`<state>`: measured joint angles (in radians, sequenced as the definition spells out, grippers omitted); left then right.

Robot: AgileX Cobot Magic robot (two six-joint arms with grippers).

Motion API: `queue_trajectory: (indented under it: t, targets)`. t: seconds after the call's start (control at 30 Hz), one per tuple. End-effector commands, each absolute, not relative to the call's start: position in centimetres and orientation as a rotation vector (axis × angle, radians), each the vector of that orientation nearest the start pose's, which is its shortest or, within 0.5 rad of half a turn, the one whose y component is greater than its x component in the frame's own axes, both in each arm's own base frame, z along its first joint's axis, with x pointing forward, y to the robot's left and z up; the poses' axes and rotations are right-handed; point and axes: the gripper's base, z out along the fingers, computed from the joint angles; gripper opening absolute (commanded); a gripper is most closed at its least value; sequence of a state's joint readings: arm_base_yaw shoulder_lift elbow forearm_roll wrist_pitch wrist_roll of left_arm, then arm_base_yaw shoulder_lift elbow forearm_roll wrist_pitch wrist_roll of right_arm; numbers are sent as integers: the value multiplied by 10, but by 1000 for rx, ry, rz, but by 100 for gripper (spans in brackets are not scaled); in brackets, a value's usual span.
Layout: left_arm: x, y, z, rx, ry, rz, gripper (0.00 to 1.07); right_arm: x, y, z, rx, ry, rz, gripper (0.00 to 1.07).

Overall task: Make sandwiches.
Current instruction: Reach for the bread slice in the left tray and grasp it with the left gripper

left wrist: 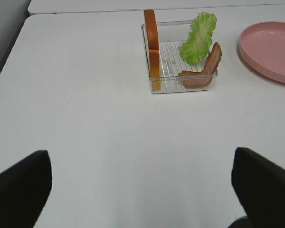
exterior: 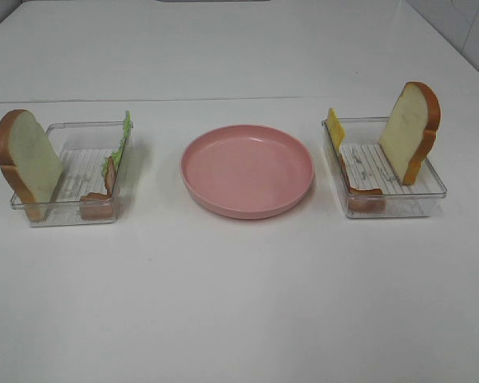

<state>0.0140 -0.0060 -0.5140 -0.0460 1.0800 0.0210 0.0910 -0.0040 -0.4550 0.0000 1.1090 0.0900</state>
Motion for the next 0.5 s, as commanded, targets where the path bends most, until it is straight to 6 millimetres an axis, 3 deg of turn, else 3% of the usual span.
queue_trajectory:
  t: [0.03, 0.5]
  targets:
    - [-10, -4, 280, 8, 2026, -42, 102, -6, -1, 261, -5, 2095, 100, 96]
    - [-10, -4, 280, 6, 2026, -47, 102, -6, -1, 261, -5, 2095, 100, 96]
